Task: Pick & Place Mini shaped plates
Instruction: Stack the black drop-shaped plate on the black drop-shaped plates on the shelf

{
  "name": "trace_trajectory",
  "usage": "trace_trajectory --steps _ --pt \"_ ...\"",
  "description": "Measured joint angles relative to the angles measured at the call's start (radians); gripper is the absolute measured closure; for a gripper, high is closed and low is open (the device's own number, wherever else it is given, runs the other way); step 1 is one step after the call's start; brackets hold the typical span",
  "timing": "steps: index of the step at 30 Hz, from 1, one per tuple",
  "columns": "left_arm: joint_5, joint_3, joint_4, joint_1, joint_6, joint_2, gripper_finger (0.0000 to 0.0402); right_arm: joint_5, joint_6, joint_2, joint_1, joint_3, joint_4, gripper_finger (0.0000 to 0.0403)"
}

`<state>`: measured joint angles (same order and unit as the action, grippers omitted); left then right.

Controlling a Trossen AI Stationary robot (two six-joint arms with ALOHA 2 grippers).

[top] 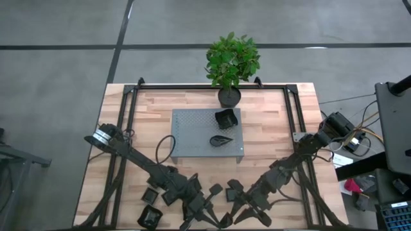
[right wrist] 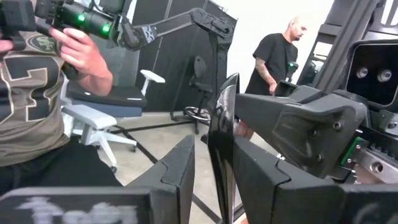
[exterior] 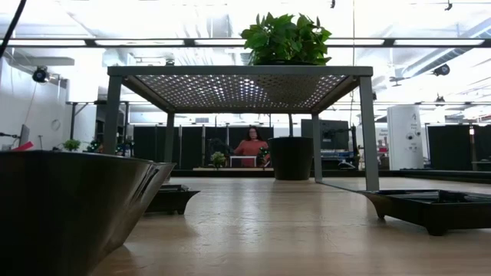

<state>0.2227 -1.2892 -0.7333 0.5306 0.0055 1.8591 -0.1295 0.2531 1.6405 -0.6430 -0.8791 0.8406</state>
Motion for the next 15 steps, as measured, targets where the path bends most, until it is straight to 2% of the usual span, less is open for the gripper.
trace_trajectory --steps 15 --pt "-0.007 0.0 0.0 -0.017 0.001 -0.001 0.0401 -0.01 0.015 0.0 0.0 0.0 -0.004 0.0382"
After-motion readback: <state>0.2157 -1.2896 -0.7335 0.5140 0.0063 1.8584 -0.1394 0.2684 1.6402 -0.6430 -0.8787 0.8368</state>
